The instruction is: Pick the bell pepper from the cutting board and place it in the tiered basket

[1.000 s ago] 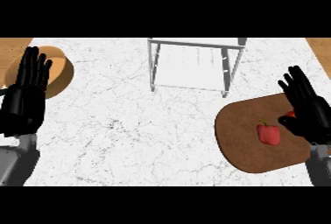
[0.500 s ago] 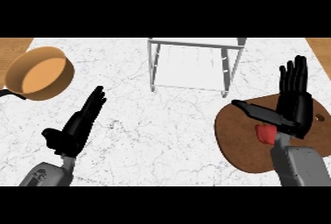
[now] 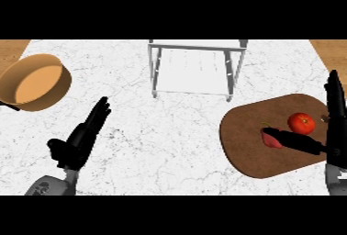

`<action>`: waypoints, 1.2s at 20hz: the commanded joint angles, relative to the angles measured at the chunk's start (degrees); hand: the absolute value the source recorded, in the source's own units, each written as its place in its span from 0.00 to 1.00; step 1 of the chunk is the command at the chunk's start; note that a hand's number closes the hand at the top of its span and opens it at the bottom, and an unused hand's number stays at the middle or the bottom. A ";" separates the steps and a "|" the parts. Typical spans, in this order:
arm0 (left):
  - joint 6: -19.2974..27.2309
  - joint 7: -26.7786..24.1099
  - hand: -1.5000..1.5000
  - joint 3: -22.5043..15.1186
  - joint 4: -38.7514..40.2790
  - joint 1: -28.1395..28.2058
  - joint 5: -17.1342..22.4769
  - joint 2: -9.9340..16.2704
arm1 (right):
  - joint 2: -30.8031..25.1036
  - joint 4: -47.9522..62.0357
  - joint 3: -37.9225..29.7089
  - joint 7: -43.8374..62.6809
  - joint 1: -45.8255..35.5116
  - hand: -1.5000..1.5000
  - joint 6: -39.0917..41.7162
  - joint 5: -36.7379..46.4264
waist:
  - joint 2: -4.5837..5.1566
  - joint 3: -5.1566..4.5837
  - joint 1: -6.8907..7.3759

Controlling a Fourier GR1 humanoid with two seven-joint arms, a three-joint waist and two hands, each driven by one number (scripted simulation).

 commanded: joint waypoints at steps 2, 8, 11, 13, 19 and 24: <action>0.12 -0.45 0.50 0.66 0.76 0.52 0.10 0.01 | -13.39 -3.31 3.60 14.38 7.08 0.00 8.92 10.09 | -0.21 -0.38 -1.32; -0.55 -0.04 0.50 -0.41 0.86 0.49 -0.55 -0.43 | -21.48 -17.50 7.67 36.24 8.01 0.00 22.74 13.98 | -0.03 -0.11 -0.04; 0.67 0.37 0.50 -0.99 0.71 -1.46 -2.04 -1.89 | -20.80 -26.94 10.34 49.42 5.35 0.00 28.50 13.90 | 0.19 0.17 1.15; -2.18 -0.20 0.50 0.65 1.89 -0.72 -0.33 -0.88 | -20.35 -32.43 10.90 56.50 6.11 0.00 31.09 14.15 | 0.31 0.29 1.41; -4.03 1.25 0.50 2.95 2.78 -2.76 -1.44 -2.29 | -12.83 -33.82 13.52 62.30 5.36 0.00 30.70 23.53 | 0.48 0.46 1.89; -5.56 -2.98 0.50 2.16 3.43 0.42 -2.84 -2.24 | -10.85 -26.93 15.31 66.59 1.93 0.00 34.49 28.33 | 0.60 0.40 2.53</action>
